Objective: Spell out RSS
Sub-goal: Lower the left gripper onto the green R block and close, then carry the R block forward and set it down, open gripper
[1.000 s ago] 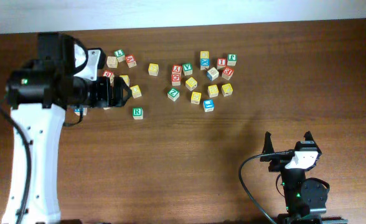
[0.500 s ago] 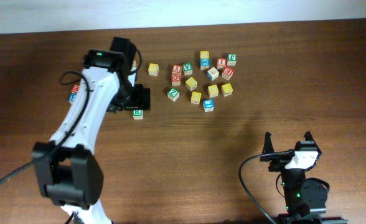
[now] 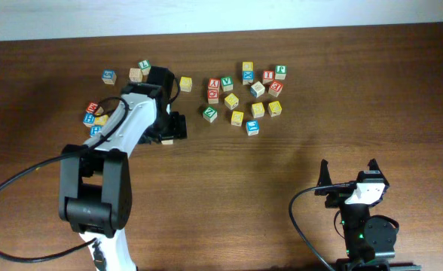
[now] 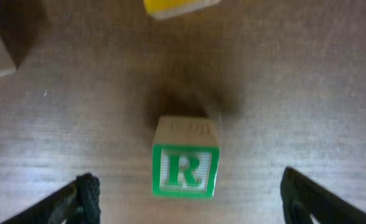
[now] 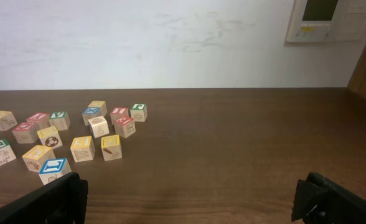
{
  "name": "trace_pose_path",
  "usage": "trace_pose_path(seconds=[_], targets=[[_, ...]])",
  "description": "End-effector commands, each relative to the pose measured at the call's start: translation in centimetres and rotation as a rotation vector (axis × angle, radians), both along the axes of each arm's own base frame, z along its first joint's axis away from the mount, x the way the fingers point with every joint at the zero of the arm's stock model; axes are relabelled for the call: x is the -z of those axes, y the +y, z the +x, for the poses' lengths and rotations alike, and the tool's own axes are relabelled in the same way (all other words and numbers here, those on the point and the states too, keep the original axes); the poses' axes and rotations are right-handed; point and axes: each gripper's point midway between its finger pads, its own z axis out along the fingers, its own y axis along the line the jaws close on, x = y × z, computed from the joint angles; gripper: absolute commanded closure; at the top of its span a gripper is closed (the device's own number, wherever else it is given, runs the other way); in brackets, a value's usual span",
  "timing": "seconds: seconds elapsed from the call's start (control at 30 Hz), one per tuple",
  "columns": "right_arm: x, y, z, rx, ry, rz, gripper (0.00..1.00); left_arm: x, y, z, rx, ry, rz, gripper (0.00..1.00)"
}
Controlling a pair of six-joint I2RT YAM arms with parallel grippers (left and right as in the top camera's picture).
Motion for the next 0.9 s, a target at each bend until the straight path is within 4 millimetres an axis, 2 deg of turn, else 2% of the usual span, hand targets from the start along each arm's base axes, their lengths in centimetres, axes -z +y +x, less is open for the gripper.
trace_pose_path(seconds=[0.0,0.1,0.2,0.3,0.33,0.37,0.4,0.53,0.67,0.7,0.87], targets=[[0.3,-0.2,0.0,0.009,0.005,-0.007,0.02,1.4,0.7,0.1,-0.018,-0.012,0.032,0.21],[0.3,-0.2,0.0,0.009,0.005,-0.007,0.02,2.0,1.6,0.1,-0.022,-0.011,0.08,0.21],[0.3,-0.2,0.0,0.009,0.005,-0.007,0.02,2.8,1.7,-0.1,-0.022,0.009,0.09,0.27],[0.3,-0.2,0.0,0.009,0.005,-0.007,0.02,4.1,1.8,-0.5,-0.02,0.043,0.096,0.28],[0.3,-0.2,0.0,0.009,0.005,-0.007,0.01,4.4,1.7,-0.6,-0.019,0.052,0.095,0.3],[0.3,-0.2,0.0,0.009,0.005,-0.007,0.02,4.8,1.6,-0.8,-0.018,0.063,0.087,0.38],[0.3,-0.2,0.0,0.009,0.005,-0.007,0.02,4.9,1.4,-0.9,-0.017,0.068,0.076,0.46],[0.3,-0.2,0.0,0.009,0.005,-0.007,0.02,4.8,1.1,-0.8,-0.016,0.066,0.059,0.46],[0.3,-0.2,0.0,0.009,0.005,-0.007,0.02,4.8,0.9,-0.8,-0.016,0.068,0.051,0.56],[0.3,-0.2,0.0,0.009,0.005,-0.007,0.02,4.8,0.8,-0.8,-0.015,0.069,0.044,0.62],[0.3,-0.2,0.0,0.009,0.005,-0.007,0.02,4.8,0.5,-0.8,-0.01,0.069,0.037,0.65]])
